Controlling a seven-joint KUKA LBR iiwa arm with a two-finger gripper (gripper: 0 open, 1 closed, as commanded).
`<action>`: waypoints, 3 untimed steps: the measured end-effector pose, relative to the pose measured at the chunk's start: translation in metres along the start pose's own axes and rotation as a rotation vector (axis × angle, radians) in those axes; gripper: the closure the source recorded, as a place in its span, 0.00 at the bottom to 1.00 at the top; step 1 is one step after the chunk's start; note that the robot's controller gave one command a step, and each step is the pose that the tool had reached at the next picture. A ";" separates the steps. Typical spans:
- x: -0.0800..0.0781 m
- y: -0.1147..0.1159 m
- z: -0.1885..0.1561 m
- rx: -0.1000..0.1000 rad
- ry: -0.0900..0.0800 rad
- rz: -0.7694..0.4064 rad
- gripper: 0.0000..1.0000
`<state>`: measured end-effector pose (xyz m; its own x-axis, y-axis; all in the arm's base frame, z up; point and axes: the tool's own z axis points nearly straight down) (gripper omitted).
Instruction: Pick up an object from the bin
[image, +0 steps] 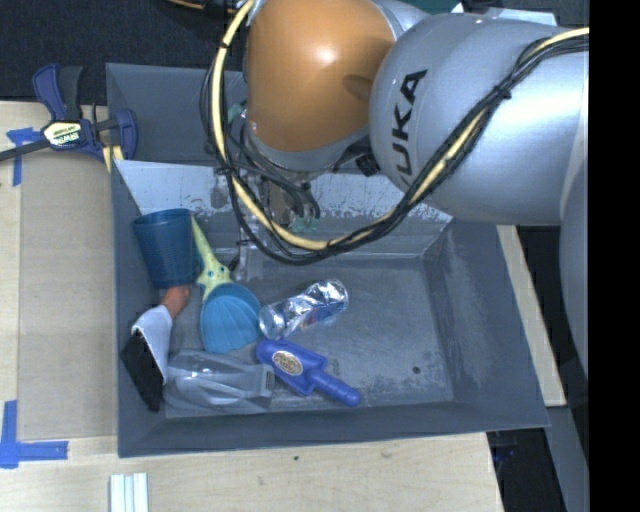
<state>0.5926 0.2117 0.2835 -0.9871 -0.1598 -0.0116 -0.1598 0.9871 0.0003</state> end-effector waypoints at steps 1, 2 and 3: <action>0.007 -0.010 0.083 0.002 0.010 0.195 0.00; 0.002 -0.006 0.099 0.001 0.003 0.171 0.00; -0.024 -0.004 0.181 0.004 0.017 0.410 0.00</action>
Offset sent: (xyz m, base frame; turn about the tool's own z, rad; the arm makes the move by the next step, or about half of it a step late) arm 0.0082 0.0018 -0.0573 0.0160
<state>0.6185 0.2123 0.1028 -0.9689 0.2472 0.0049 0.2472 0.9690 -0.0024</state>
